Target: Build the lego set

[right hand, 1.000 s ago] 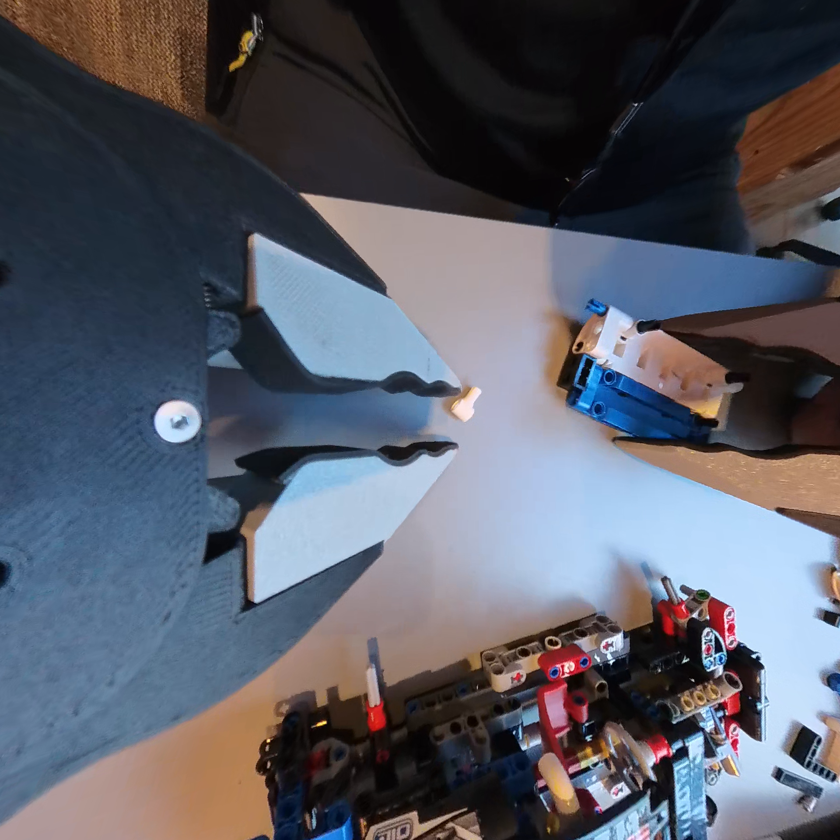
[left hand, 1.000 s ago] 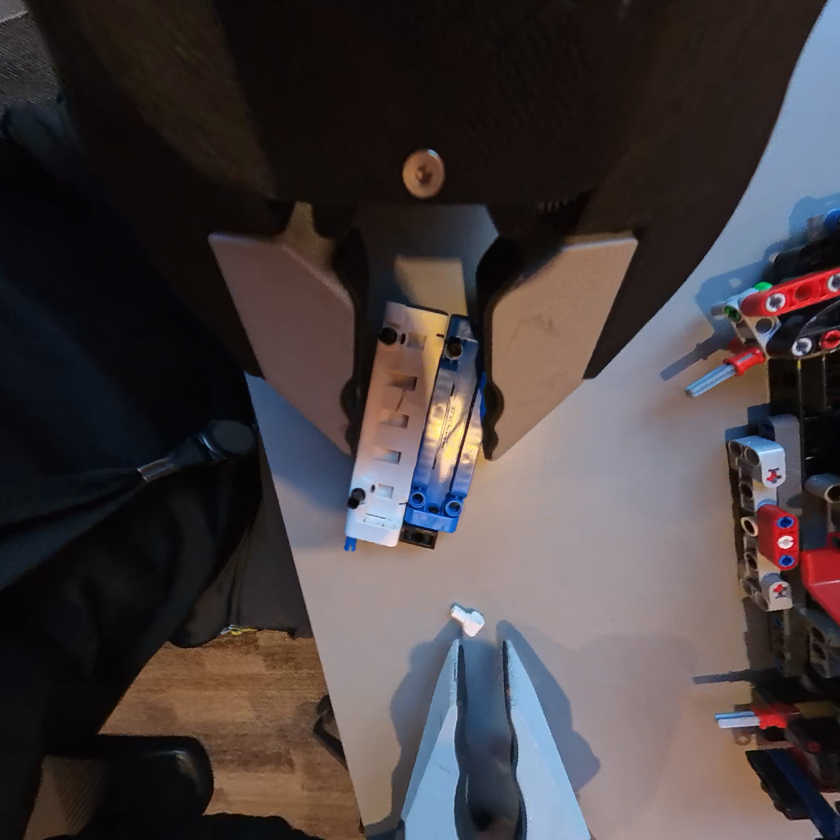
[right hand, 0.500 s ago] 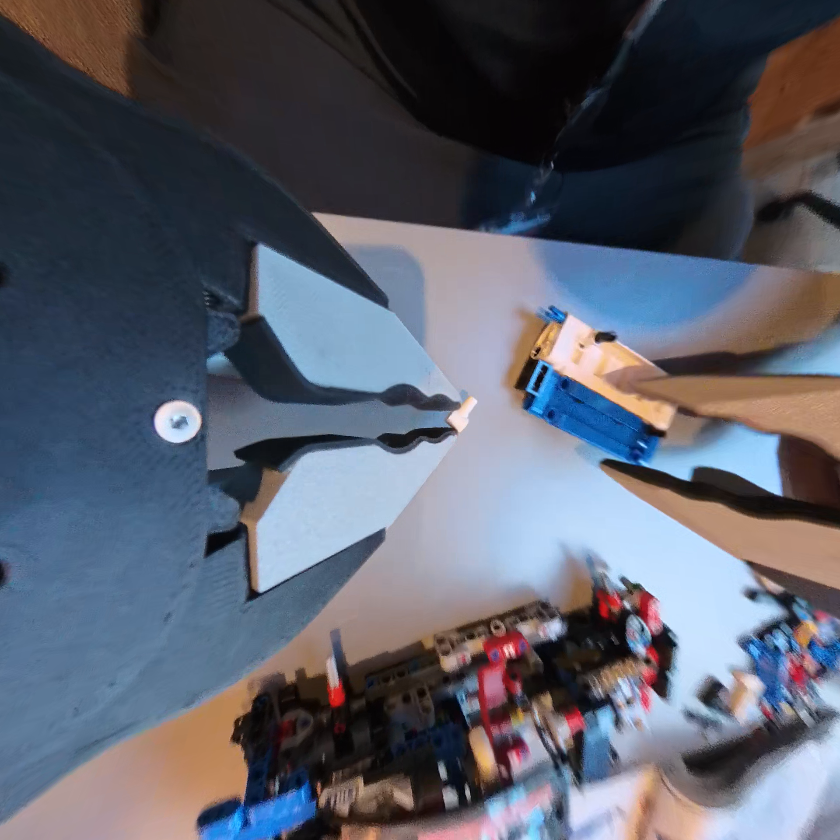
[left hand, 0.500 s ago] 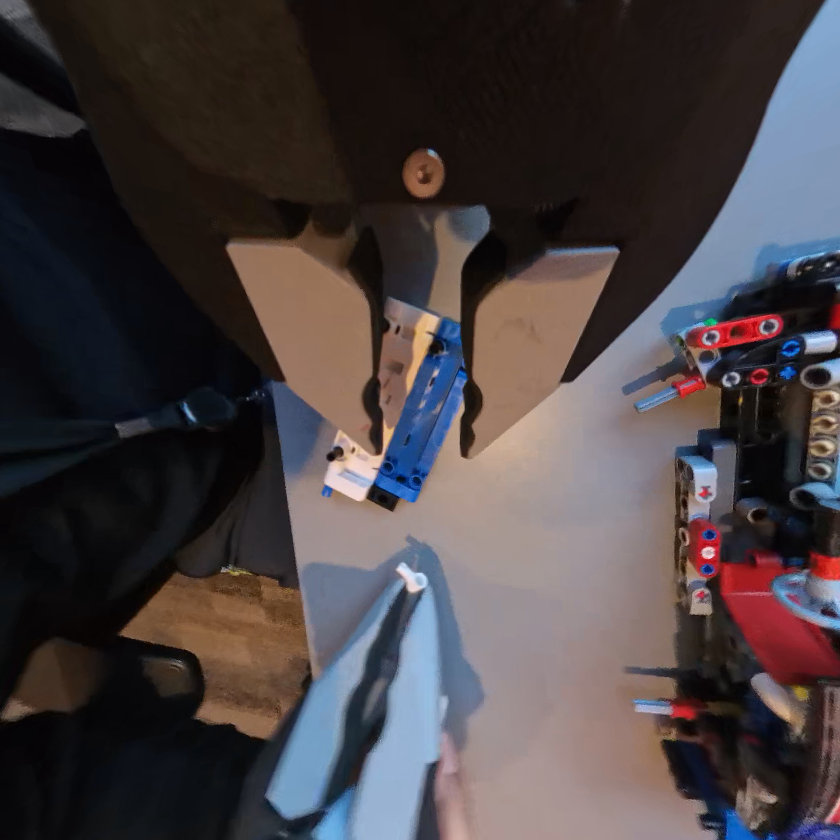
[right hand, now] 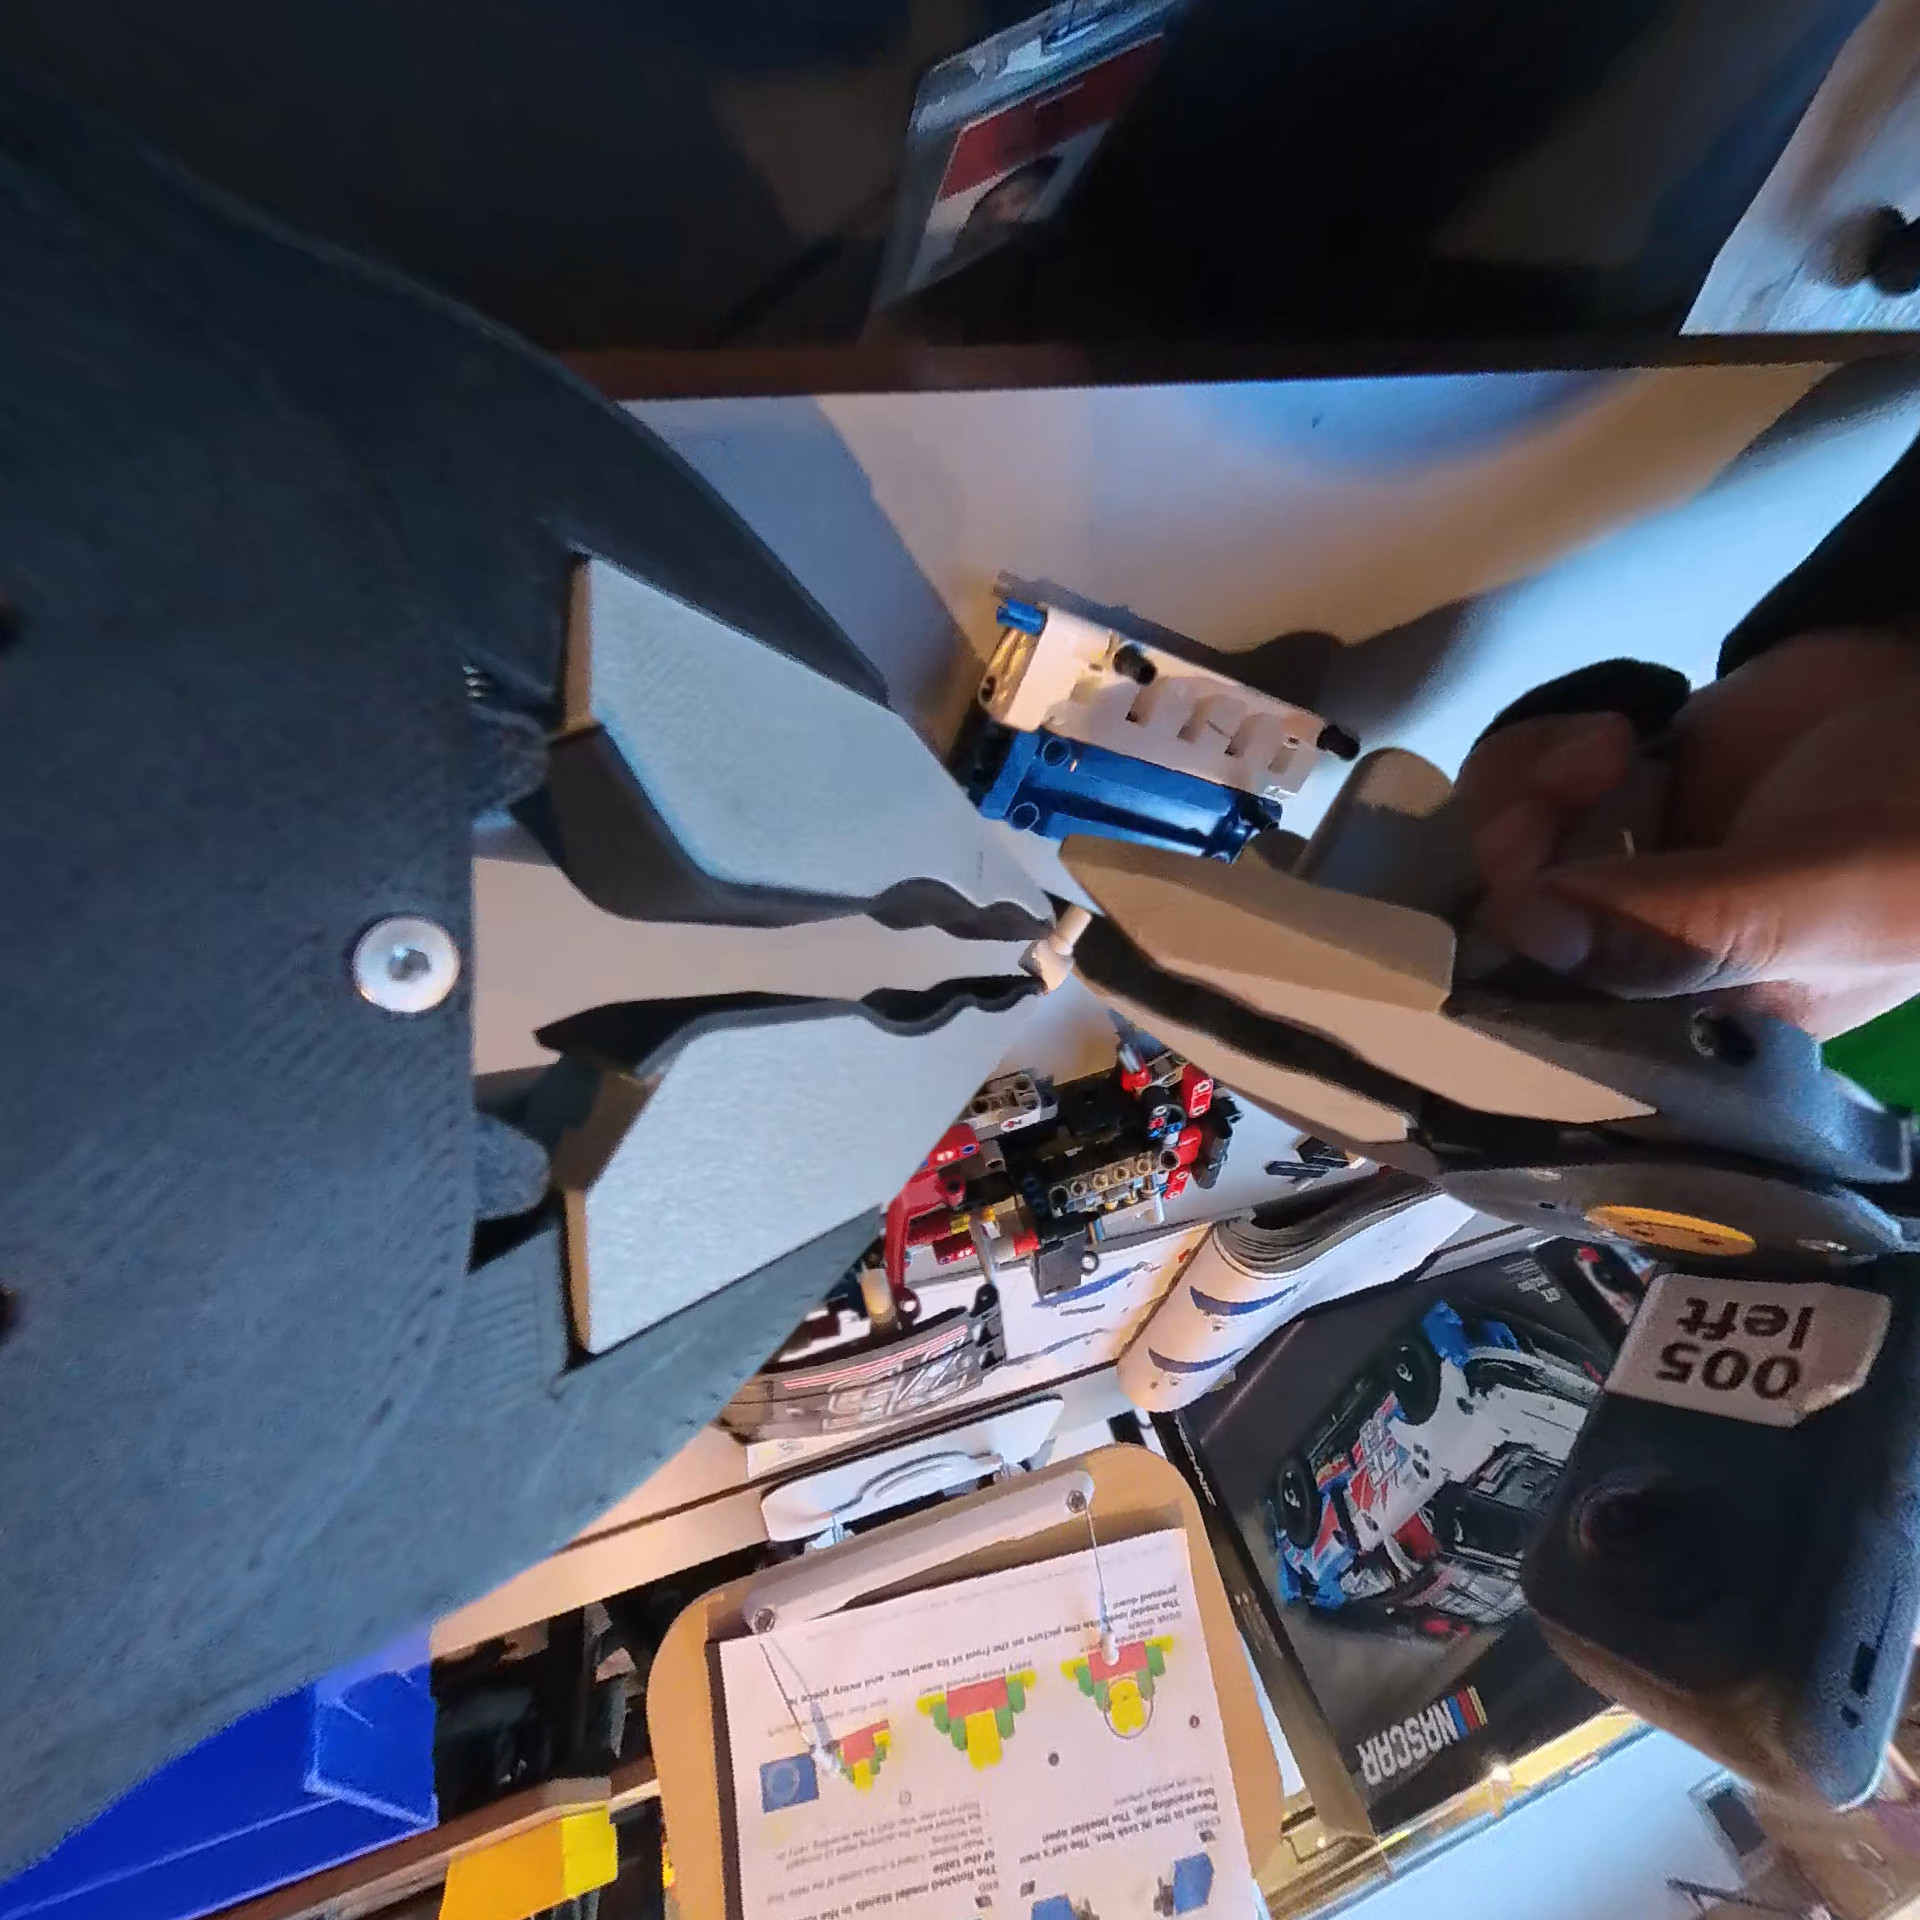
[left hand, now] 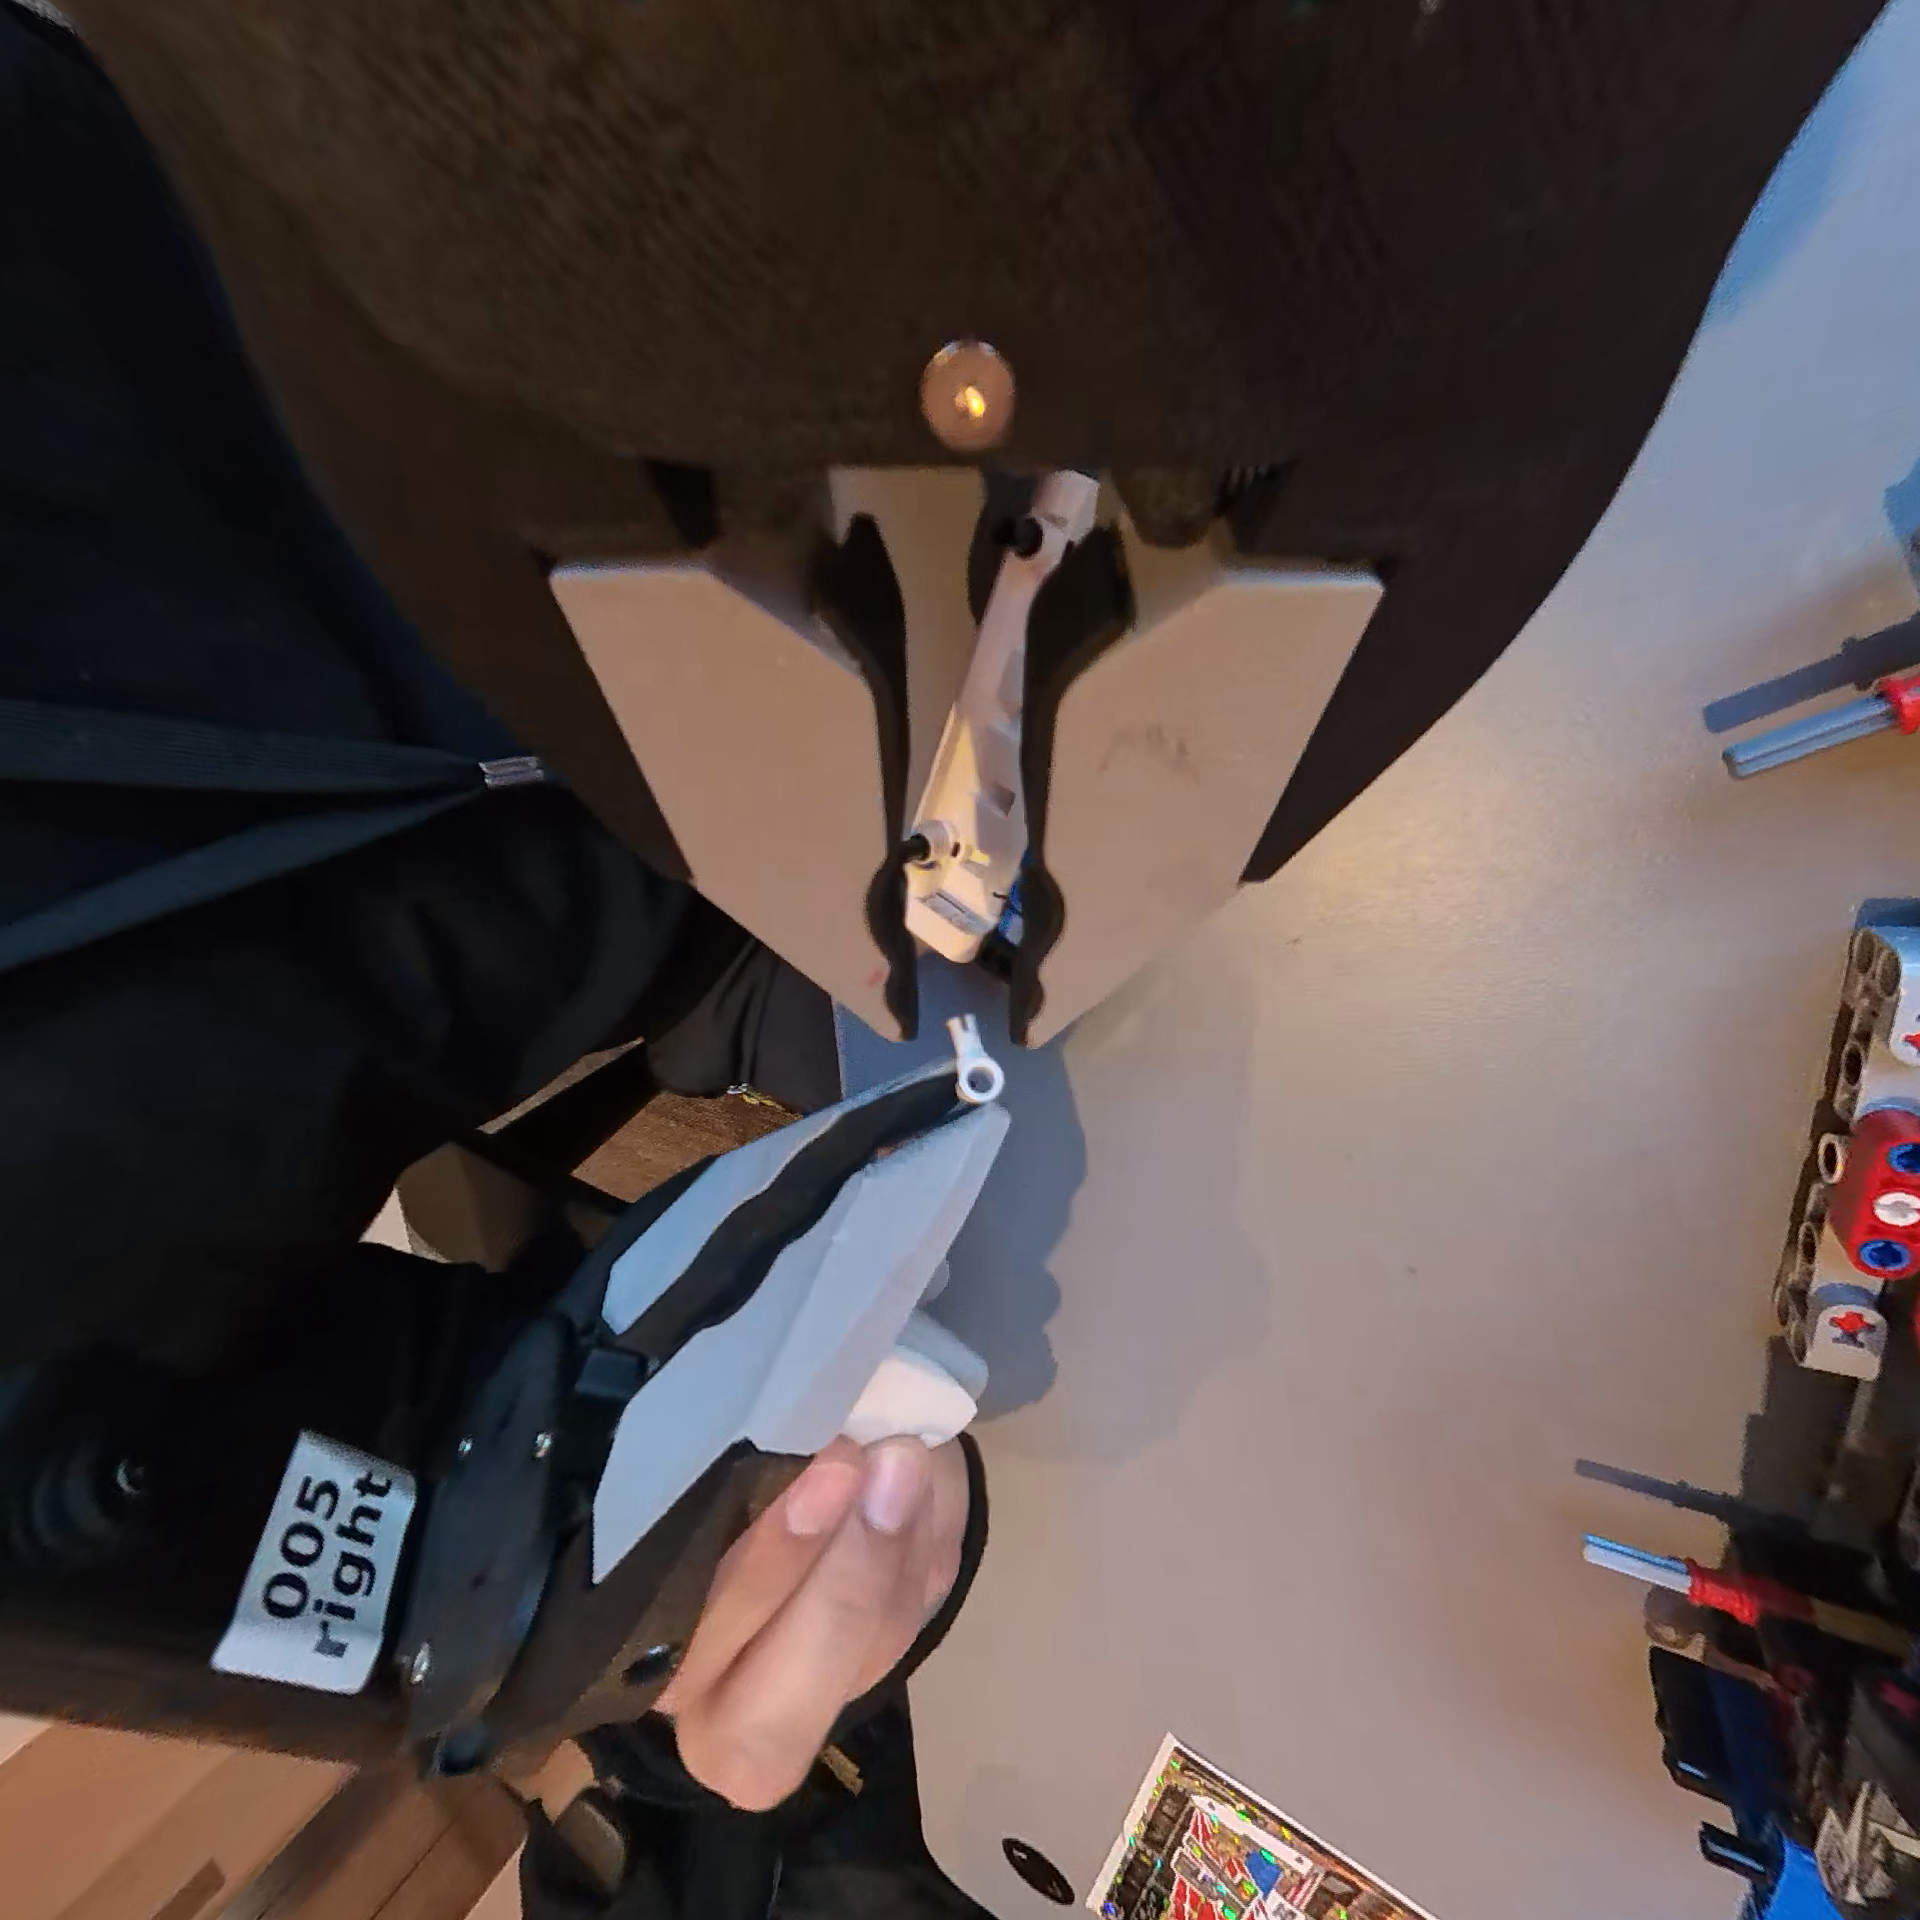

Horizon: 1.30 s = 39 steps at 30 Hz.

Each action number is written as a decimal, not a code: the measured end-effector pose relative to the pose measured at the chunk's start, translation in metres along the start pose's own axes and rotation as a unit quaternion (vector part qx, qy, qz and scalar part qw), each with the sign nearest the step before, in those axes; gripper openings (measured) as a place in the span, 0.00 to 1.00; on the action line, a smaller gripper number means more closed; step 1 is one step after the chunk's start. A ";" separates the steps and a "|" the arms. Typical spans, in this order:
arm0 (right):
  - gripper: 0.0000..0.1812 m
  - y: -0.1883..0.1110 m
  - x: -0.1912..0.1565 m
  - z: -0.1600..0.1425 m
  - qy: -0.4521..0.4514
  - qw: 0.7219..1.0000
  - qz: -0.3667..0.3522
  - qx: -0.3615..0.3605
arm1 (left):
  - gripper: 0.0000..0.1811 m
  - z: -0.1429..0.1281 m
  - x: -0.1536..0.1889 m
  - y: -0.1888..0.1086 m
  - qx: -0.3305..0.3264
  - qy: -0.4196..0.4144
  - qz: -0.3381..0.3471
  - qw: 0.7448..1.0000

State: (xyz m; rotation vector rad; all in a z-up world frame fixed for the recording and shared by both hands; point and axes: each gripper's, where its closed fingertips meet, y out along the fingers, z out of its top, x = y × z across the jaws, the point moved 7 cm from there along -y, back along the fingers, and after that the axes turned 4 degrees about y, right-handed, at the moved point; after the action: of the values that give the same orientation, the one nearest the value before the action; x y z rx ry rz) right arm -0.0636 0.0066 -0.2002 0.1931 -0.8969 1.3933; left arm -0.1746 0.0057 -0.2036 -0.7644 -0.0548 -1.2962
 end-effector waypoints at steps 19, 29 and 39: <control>0.02 0.001 -0.008 0.001 0.176 0.971 0.162 0.020 | 0.01 -0.015 0.021 0.010 -0.171 0.262 0.130 0.941; 0.03 0.004 -0.011 -0.002 0.185 0.966 0.179 0.000 | 0.01 -0.015 0.024 0.016 -0.176 0.283 0.136 0.933; 0.02 0.005 -0.014 -0.002 0.173 0.970 0.172 -0.018 | 0.02 -0.014 0.024 0.014 -0.170 0.273 0.136 0.937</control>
State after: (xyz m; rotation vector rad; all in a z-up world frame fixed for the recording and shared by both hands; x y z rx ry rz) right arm -0.0659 -0.0019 -0.2122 -0.2410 -0.6821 1.6663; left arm -0.1599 -0.0208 -0.2105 -0.6466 0.7162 -1.2220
